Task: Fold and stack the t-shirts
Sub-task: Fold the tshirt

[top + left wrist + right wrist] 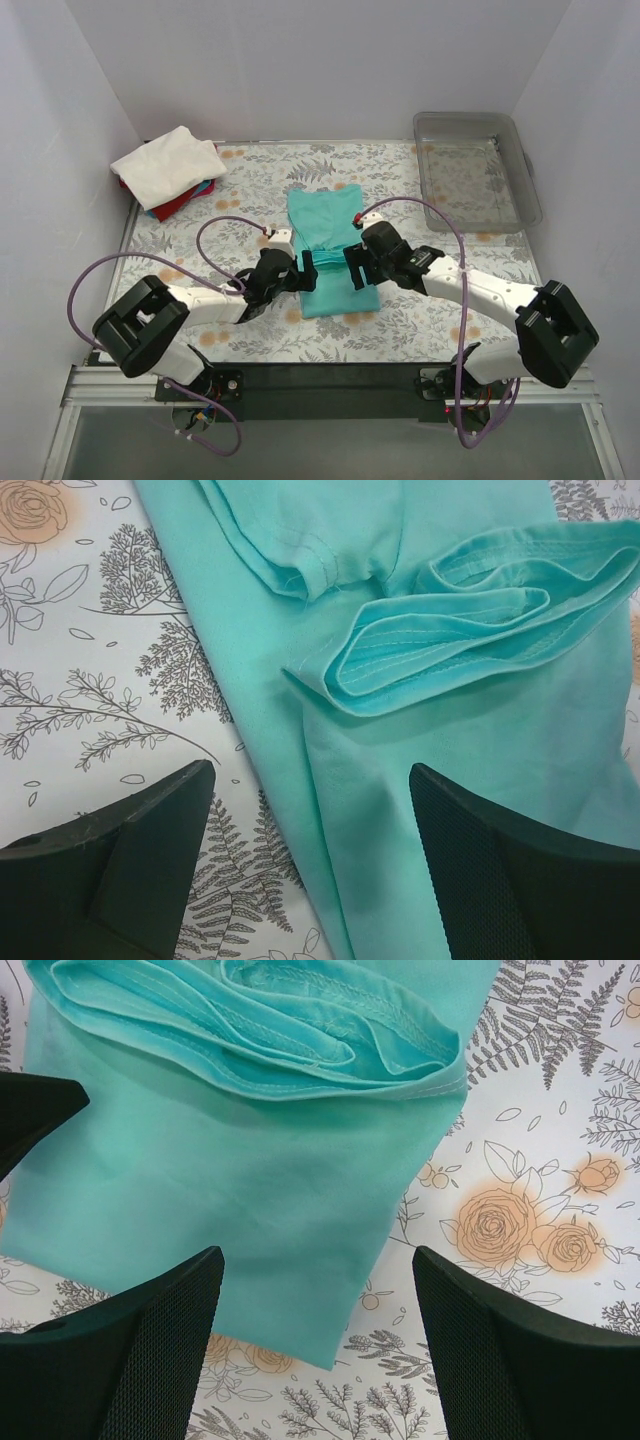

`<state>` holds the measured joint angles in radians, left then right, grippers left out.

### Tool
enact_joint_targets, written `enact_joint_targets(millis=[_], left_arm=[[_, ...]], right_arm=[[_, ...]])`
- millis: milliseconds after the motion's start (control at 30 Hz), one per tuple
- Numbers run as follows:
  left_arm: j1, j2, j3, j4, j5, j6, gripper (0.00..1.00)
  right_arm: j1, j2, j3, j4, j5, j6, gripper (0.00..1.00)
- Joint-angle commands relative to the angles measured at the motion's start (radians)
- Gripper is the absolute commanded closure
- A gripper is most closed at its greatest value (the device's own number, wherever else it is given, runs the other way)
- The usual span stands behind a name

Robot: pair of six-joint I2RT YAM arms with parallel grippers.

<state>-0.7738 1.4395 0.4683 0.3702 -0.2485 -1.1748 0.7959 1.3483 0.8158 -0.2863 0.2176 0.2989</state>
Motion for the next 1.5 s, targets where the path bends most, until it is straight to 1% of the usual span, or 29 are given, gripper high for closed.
enact_joint_targets(millis=[0,167,400,600,800,933,1067,1233,1333,1367,1433,1467], left_arm=[[0.004,0.009,0.043,0.042,0.012,0.029,0.28],[0.007,0.065,0.079,0.024,-0.029,0.038,0.27],[0.047,0.153,0.171,-0.063,-0.083,0.032,0.28],[0.074,0.145,0.174,-0.103,-0.159,0.012,0.28],[0.090,0.114,0.191,-0.089,-0.161,0.040,0.27],[0.108,0.139,0.225,-0.096,-0.176,0.047,0.25],[0.130,0.154,0.251,-0.103,-0.181,0.035,0.24],[0.130,0.148,0.266,-0.137,-0.225,0.037,0.23],[0.130,0.096,0.239,-0.139,-0.189,0.027,0.23],[0.130,0.075,0.227,-0.139,-0.145,0.011,0.23],[0.128,0.011,0.189,-0.136,-0.104,-0.009,0.23],[0.130,-0.010,0.178,-0.137,-0.050,-0.028,0.23]], right_arm=[[-0.012,0.021,0.055,0.064,0.011,-0.026,0.30],[-0.024,0.083,0.109,0.087,0.011,-0.046,0.30],[-0.026,0.153,0.157,0.099,-0.011,-0.050,0.30],[-0.026,0.184,0.175,0.102,-0.007,-0.058,0.30],[-0.027,0.247,0.210,0.110,-0.017,-0.066,0.30],[-0.029,0.265,0.217,0.111,-0.018,-0.067,0.30],[-0.030,0.261,0.209,0.111,-0.018,-0.067,0.30],[-0.037,0.246,0.191,0.111,-0.018,-0.064,0.30],[-0.037,0.230,0.180,0.110,-0.018,-0.064,0.30],[-0.037,0.221,0.174,0.111,-0.017,-0.064,0.30],[-0.040,0.196,0.152,0.110,-0.011,-0.063,0.30],[-0.043,0.189,0.146,0.110,-0.014,-0.061,0.30]])
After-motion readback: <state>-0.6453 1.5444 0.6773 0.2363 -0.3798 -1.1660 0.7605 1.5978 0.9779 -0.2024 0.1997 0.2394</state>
